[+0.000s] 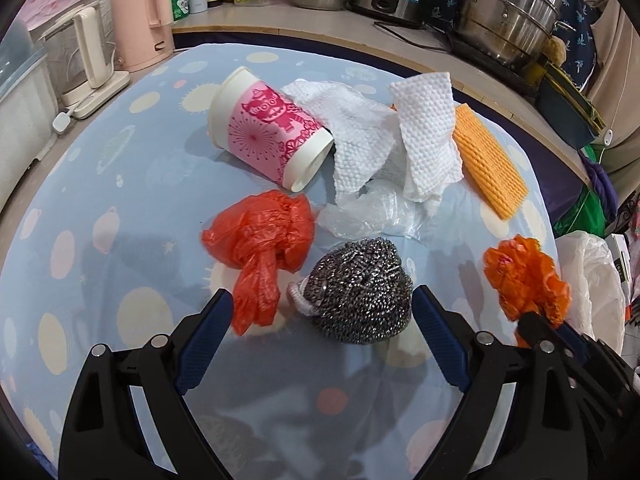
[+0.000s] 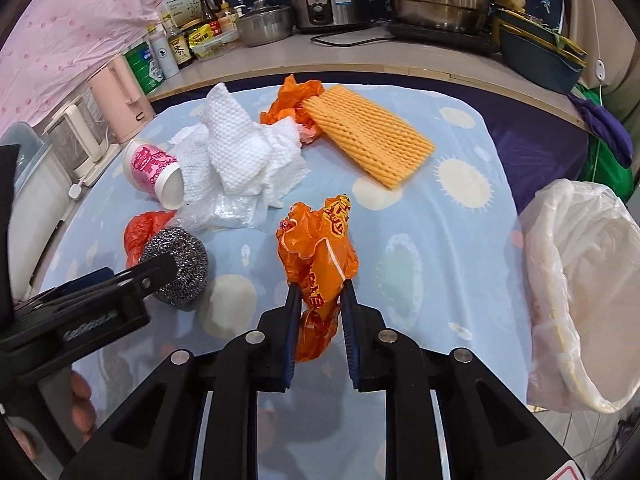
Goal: Collect trash
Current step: 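Carry scrubber and wrapper over the bin and open both tools to drop them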
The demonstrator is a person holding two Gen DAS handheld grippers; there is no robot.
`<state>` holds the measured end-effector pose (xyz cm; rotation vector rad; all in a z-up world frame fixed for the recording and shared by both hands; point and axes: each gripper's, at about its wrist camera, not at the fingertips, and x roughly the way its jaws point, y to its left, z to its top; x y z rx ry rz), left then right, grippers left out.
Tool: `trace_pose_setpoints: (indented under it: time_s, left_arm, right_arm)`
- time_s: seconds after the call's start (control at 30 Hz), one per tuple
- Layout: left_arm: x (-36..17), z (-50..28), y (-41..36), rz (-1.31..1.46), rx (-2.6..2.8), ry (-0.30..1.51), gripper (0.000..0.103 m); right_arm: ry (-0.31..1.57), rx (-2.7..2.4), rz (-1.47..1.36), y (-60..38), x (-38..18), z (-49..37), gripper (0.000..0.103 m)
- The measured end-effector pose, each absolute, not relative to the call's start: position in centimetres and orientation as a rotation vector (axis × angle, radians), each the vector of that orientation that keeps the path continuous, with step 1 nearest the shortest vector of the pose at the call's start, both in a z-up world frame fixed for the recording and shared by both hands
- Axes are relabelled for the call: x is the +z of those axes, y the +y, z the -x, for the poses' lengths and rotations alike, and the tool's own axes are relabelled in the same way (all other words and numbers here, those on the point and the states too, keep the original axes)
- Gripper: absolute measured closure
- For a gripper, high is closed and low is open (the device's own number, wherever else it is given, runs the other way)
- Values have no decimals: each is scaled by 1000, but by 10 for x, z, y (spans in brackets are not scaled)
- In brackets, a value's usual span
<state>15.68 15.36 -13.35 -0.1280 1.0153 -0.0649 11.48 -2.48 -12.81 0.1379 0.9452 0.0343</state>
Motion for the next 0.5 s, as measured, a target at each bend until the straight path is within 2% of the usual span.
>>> trace_pose_setpoints:
  time_s: [0.17, 0.23, 0.33, 0.5]
  left_arm:
    - [-140, -160, 146, 113, -78, 1023, 20]
    - [-142, -160, 142, 107, -89, 1032, 31]
    - [-143, -161, 138, 102, -101, 1036, 39]
    - [-139, -157, 131, 77, -104, 1027, 43]
  right_arm:
    - [945, 24, -148, -30, -128, -111, 84]
    - [946, 23, -149, -30, -128, -110, 84]
    - [947, 23, -152, -31, -128, -108, 84]
    - [943, 22, -160, -33, -127, -106, 84]
